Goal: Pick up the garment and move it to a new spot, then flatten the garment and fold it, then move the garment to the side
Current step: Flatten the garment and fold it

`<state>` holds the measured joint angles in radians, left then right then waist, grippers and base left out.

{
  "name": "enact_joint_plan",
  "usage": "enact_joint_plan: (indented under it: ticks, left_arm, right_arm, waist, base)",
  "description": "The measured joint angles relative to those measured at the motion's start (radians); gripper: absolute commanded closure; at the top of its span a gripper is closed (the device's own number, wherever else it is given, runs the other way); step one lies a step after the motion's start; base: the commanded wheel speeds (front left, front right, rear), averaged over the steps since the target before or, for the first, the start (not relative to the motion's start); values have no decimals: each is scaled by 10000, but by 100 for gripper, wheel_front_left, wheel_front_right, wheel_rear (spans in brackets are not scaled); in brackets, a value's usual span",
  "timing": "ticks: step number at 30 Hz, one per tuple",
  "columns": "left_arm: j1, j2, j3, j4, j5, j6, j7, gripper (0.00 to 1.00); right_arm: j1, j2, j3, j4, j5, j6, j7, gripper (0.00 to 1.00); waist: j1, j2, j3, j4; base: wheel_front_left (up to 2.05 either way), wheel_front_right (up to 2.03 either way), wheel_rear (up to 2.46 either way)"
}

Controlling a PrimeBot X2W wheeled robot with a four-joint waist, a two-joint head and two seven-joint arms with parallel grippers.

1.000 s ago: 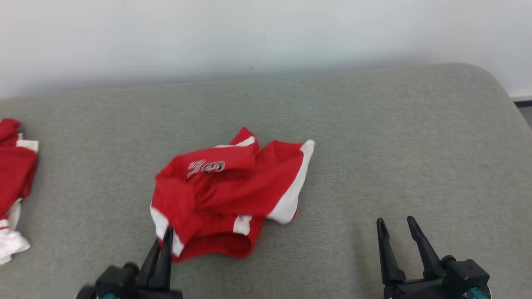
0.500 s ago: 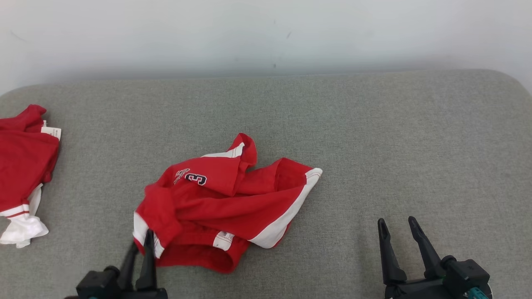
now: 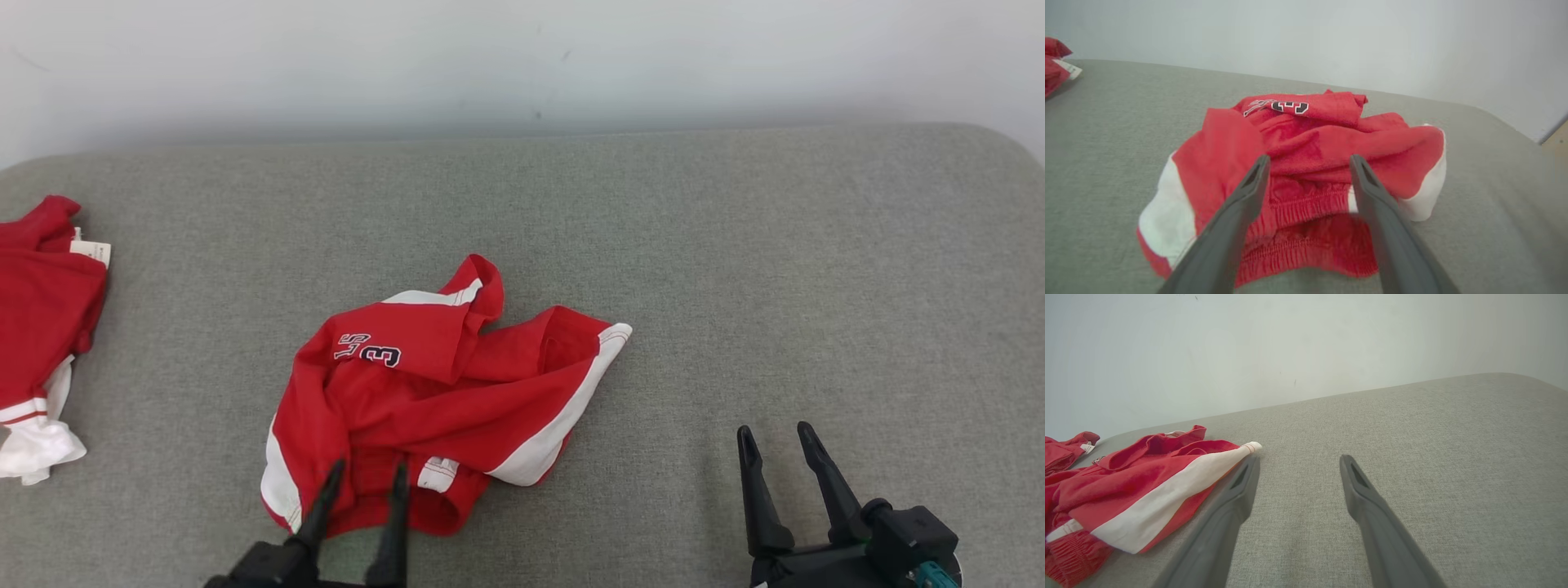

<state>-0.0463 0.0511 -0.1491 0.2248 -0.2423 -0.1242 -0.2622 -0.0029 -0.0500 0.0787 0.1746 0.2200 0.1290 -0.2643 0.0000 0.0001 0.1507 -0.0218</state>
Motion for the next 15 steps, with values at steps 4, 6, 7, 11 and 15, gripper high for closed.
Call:
enact_joint_plan:
  ticks: [4,6,7,11,15]
  left_arm:
    - [37,-25,-612,407,-430,-2,0,0]
    - [49,-17,-859,552,-535,-2,0,0]
    - [45,-21,-989,600,-589,-2,0,0]
    - [51,-21,-1191,698,-1045,71,0,0]
    - [42,-25,-1484,851,-1158,90,0,0]
  right_arm:
    - [-158,4,-2,0,10,0,-2,0]
    - [-174,-2,-21,-6,10,0,0,0]
    - [-171,2,-25,-4,8,0,0,0]
    - [-172,0,-61,-8,4,0,-2,0]
    - [-172,0,-86,-4,-4,0,0,0]
  waist:
    - [0,-1,113,-113]
    - [0,0,175,-181]
    - [0,0,205,-219]
    - [0,0,289,-376]
    - [0,0,348,-447]
  base:
    - [0,0,0]
    - [0,0,0]
    - [0,0,0]
    - [0,0,0]
    - [0,0,0]
